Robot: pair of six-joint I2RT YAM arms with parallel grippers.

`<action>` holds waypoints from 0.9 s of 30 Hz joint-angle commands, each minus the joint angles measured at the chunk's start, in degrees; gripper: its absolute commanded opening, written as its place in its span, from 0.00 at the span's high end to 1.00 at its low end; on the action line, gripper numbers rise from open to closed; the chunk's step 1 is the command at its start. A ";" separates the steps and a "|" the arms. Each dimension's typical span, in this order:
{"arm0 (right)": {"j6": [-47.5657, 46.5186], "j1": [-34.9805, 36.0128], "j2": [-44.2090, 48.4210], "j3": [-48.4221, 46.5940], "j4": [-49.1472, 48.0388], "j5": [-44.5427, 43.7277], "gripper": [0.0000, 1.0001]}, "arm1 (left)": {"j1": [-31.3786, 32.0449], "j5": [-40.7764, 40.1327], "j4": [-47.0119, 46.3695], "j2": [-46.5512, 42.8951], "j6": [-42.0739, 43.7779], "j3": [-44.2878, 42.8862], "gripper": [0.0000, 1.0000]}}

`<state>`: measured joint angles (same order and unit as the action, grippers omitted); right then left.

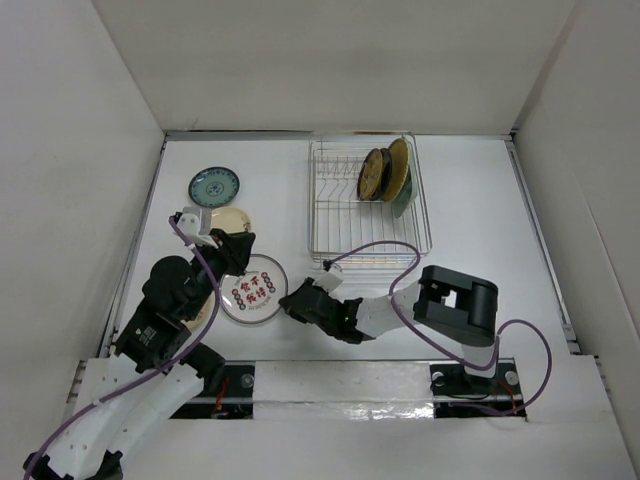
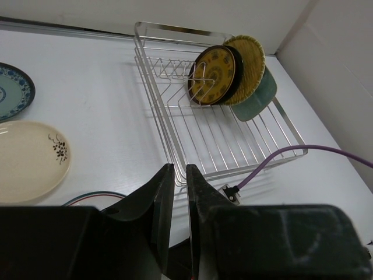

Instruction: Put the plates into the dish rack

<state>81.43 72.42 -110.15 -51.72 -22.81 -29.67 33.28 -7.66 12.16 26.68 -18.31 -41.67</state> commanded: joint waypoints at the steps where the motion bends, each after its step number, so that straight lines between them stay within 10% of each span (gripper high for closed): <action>1: -0.83 0.70 -0.42 0.92 5.31 -1.26 1.00 | -0.14 1.33 -2.67 -0.92 0.46 -0.08 0.88; 14: -19.80 8.44 24.97 -3.02 29.63 -22.70 1.00 | -0.14 0.55 -2.85 -1.28 0.55 -0.25 0.87; 20: -45.62 -5.51 29.30 -15.23 34.14 -25.88 1.00 | -0.14 0.19 -2.85 -2.42 0.38 -0.17 0.77; 27: -67.61 -22.04 11.55 -40.18 43.63 -36.60 1.00 | -0.14 1.15 -2.85 -2.24 0.29 -0.17 0.70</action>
<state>27.11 53.47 -93.10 -85.17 15.75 -58.70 33.28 -7.29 11.84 24.67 -18.20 -41.69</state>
